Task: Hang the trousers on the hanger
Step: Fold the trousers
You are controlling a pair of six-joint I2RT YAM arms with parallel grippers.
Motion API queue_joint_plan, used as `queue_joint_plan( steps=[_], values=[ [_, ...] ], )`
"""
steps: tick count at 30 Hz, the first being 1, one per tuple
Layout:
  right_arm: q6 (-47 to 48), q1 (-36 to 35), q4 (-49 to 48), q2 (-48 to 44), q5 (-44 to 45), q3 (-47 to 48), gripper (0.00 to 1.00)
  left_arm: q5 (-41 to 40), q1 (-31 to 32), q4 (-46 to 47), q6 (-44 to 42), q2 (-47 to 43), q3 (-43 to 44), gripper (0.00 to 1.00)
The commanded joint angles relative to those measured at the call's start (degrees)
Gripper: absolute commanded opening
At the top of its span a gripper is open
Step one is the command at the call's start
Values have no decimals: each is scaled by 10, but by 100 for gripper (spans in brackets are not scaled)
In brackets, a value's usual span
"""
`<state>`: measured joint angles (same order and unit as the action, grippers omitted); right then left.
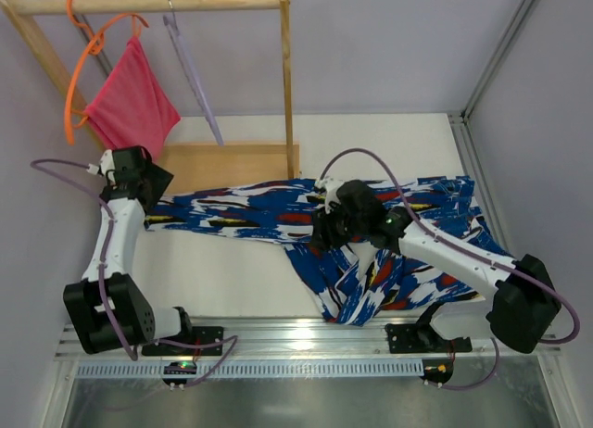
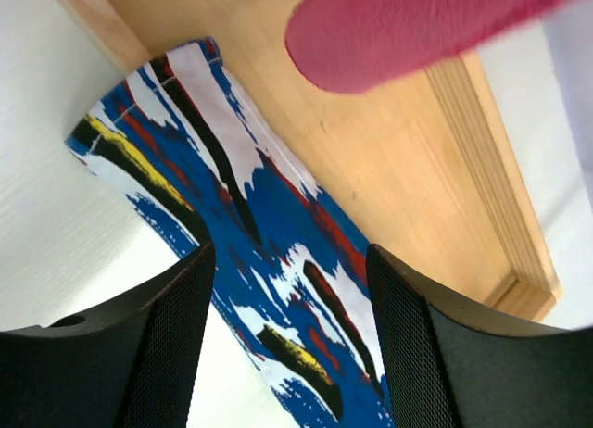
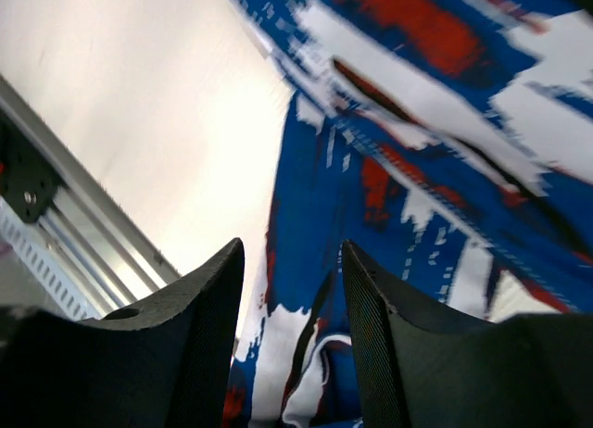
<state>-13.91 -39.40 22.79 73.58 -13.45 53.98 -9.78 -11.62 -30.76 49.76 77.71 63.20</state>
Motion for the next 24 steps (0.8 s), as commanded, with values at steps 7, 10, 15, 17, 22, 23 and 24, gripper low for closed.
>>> queue_joint_plan(
  steps=[7,10,15,17,22,23,24],
  values=[
    [-33,-162,-143,86,155,-30,50,82,12,25,10,-123,-177,66],
    [-45,-185,-151,144,203,-19,50,127,12,34,13,-140,-195,65],
    [-58,-219,-153,218,271,3,50,137,19,33,-3,-165,-232,65],
    [-70,-223,-153,233,286,7,50,145,19,40,-4,-170,-243,65],
    [-85,-227,-119,265,295,23,26,146,20,47,-1,-170,-260,65],
    [-83,-228,-114,263,286,24,19,147,20,47,2,-166,-259,65],
    [-83,-229,-101,259,277,25,4,150,21,50,3,-166,-260,65]
  ],
)
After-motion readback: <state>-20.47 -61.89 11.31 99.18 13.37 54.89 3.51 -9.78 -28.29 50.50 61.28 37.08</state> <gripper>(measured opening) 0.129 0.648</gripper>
